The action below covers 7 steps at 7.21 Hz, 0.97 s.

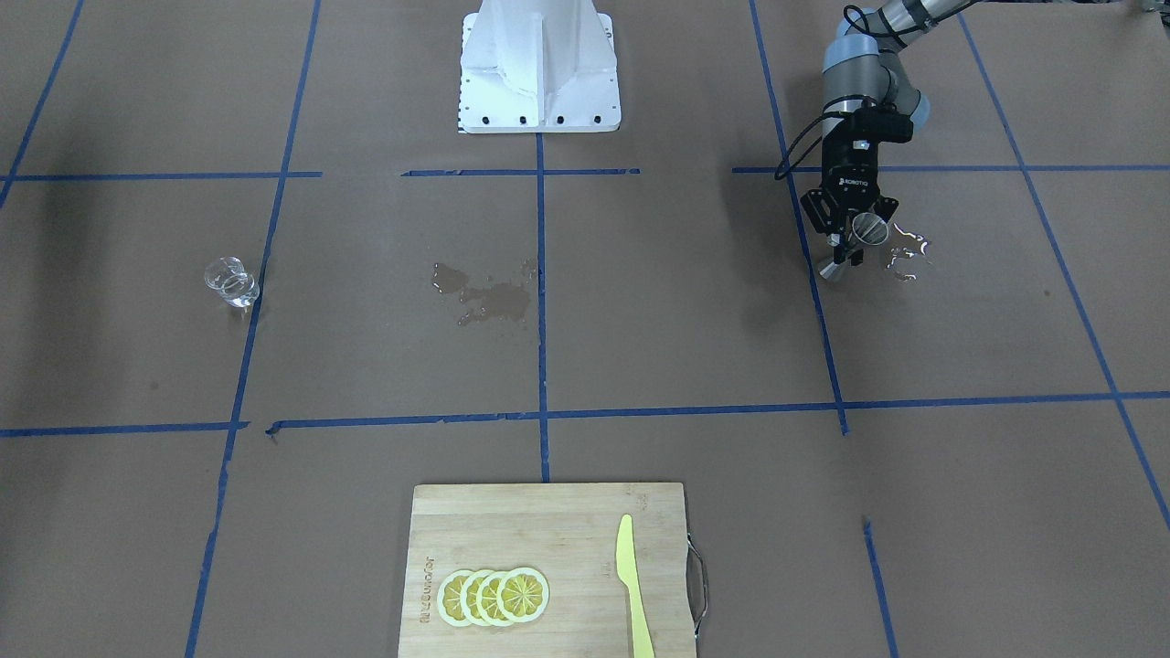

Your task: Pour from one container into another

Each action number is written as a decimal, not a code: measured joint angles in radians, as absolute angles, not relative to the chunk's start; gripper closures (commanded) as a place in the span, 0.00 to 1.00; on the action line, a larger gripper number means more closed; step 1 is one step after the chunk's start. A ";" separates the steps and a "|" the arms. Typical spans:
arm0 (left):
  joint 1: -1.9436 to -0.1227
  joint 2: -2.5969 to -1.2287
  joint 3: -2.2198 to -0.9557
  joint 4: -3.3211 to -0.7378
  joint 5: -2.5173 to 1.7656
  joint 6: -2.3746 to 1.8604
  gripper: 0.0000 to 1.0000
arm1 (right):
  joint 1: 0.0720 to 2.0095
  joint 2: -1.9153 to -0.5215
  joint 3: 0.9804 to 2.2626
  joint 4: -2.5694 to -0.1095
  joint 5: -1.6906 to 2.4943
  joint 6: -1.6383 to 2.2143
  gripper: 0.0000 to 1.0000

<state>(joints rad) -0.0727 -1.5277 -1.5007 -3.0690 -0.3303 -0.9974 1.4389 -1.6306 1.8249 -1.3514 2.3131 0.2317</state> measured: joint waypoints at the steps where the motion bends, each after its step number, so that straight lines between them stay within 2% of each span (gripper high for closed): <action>1: -0.072 -1.528 -1.530 -3.121 -0.334 -0.920 1.00 | 1.439 -1.631 1.825 -1.351 2.313 0.232 0.00; 4: -0.067 -1.540 -1.567 -3.416 -0.430 -0.517 1.00 | 1.440 -1.631 1.825 -1.351 2.312 0.232 0.00; 7: -0.102 -1.539 -1.641 -3.495 -0.768 -0.357 1.00 | 1.440 -1.631 1.823 -1.351 2.312 0.232 0.00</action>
